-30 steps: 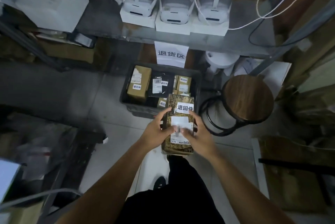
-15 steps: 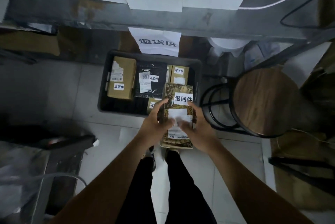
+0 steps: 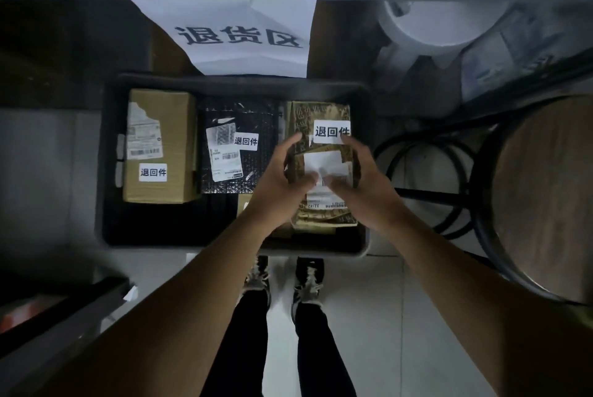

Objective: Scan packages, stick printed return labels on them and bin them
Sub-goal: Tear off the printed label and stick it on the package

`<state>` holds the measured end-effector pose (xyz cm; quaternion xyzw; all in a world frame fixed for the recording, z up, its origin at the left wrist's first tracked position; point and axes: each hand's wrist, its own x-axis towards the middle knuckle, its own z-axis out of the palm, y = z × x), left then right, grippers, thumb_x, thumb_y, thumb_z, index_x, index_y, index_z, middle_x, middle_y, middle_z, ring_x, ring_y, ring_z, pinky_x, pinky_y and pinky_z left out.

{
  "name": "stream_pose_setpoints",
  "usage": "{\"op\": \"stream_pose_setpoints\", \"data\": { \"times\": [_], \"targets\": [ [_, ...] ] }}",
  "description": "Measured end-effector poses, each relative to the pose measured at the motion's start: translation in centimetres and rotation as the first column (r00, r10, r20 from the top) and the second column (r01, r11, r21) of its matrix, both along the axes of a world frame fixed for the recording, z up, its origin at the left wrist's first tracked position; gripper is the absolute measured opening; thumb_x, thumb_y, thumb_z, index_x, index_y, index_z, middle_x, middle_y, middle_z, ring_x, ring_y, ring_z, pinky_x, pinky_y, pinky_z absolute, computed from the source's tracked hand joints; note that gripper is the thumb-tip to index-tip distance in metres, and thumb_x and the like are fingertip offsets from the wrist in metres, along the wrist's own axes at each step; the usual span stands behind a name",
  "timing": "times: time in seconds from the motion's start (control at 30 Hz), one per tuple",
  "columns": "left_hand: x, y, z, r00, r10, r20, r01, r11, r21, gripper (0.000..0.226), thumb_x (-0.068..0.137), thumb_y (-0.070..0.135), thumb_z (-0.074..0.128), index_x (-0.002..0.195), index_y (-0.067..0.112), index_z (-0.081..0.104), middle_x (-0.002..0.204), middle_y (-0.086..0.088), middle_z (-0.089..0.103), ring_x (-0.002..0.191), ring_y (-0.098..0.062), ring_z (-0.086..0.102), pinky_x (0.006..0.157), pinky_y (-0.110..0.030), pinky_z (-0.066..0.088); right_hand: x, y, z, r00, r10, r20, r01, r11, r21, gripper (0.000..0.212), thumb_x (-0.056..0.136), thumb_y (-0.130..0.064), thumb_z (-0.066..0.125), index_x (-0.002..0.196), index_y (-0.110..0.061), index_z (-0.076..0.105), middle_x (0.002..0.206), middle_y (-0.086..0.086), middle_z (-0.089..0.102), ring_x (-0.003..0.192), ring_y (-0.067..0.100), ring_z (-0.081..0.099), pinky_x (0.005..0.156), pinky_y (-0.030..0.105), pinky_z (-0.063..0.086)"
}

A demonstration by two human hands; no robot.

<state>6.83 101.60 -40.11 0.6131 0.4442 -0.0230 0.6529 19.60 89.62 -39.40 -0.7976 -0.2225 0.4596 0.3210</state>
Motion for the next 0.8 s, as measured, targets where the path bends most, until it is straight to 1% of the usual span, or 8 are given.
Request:
{"op": "stream_pose_setpoints", "data": {
  "times": [0.13,0.27,0.33,0.43,0.53,0.63,0.73,0.8],
  "targets": [
    [2.8,1.6,-4.3,0.999,-0.030,0.016,0.030,1.000,-0.007,0.072,0.091,0.022,0.070,0.148,0.042,0.030,0.140,0.003,0.052,0.101,0.000,0.064,0.075,-0.013,0.051,2.4,1.7,-4.1,0.999,-0.038,0.030,0.038,0.999,-0.013,0.069,0.095,-0.031,0.063,0.146,-0.050,0.022,0.138,0.002,0.053,0.081,0.018,0.070,0.063,0.032,0.059],
    [5.3,2.9,-6.8,0.999,-0.048,0.014,0.048,0.999,0.022,0.073,0.092,0.016,0.068,0.150,0.036,0.029,0.133,0.004,0.049,0.104,-0.013,0.065,0.080,-0.024,0.055,4.1,2.9,-7.0,0.997,-0.068,0.048,0.069,0.997,-0.022,0.069,0.096,-0.030,0.061,0.149,-0.046,0.021,0.133,0.004,0.055,0.051,0.000,0.057,0.042,0.016,0.043],
    [6.0,3.4,-7.9,0.998,-0.066,0.008,0.066,0.998,-0.004,0.073,0.093,0.010,0.066,0.151,0.034,0.028,0.120,0.007,0.053,0.089,-0.013,0.065,0.071,-0.023,0.054,4.6,3.4,-8.1,0.996,-0.054,0.069,0.057,0.997,-0.048,0.070,0.096,-0.028,0.060,0.152,-0.041,0.020,0.137,0.007,0.052,0.064,0.005,0.062,0.043,0.015,0.043],
    [6.4,3.6,-9.1,0.999,-0.048,-0.008,0.048,0.997,-0.053,0.073,0.093,0.004,0.063,0.151,0.032,0.028,0.108,0.007,0.056,0.085,-0.024,0.056,0.074,-0.040,0.048,4.8,4.0,-9.2,0.991,-0.033,0.127,0.041,0.997,-0.064,0.070,0.096,-0.024,0.060,0.153,-0.034,0.021,0.145,0.008,0.046,0.107,0.023,0.063,0.064,0.023,0.054],
    [6.5,3.6,-9.9,1.000,-0.014,-0.014,0.013,0.998,-0.064,0.071,0.094,0.001,0.060,0.149,0.034,0.030,0.107,0.006,0.058,0.088,-0.024,0.054,0.074,-0.040,0.044,5.0,4.3,-9.6,0.986,-0.032,0.161,0.041,0.998,-0.050,0.069,0.095,-0.020,0.061,0.153,-0.031,0.024,0.146,0.007,0.043,0.122,0.023,0.055,0.095,0.034,0.052],
    [6.4,3.6,-9.9,1.000,-0.014,-0.008,0.013,0.998,-0.057,0.070,0.094,0.005,0.060,0.149,0.037,0.030,0.114,-0.004,0.062,0.084,-0.025,0.057,0.074,-0.039,0.046,5.1,4.3,-9.6,0.984,-0.034,0.172,0.042,0.998,-0.045,0.069,0.095,-0.017,0.061,0.153,-0.030,0.026,0.146,0.006,0.042,0.122,0.021,0.054,0.094,0.030,0.050],
    [6.5,3.4,-9.2,0.998,-0.051,-0.031,0.051,0.999,-0.014,0.072,0.096,0.011,0.060,0.153,0.036,0.023,0.124,-0.007,0.054,0.062,-0.027,0.062,0.047,-0.026,0.045,4.9,4.4,-9.4,0.982,-0.014,0.187,0.026,0.998,-0.059,0.071,0.095,-0.019,0.061,0.154,-0.028,0.024,0.147,0.007,0.040,0.122,0.024,0.054,0.097,0.037,0.051],
    [6.5,3.0,-8.9,0.997,-0.066,-0.038,0.067,0.997,0.030,0.075,0.096,0.011,0.061,0.155,0.034,0.020,0.129,-0.001,0.048,0.083,-0.030,0.067,0.053,-0.033,0.050,4.9,4.4,-9.2,0.979,0.009,0.204,0.007,0.997,-0.079,0.071,0.094,-0.021,0.061,0.154,-0.027,0.023,0.147,0.008,0.040,0.125,0.023,0.051,0.097,0.030,0.047]
  ]
}}
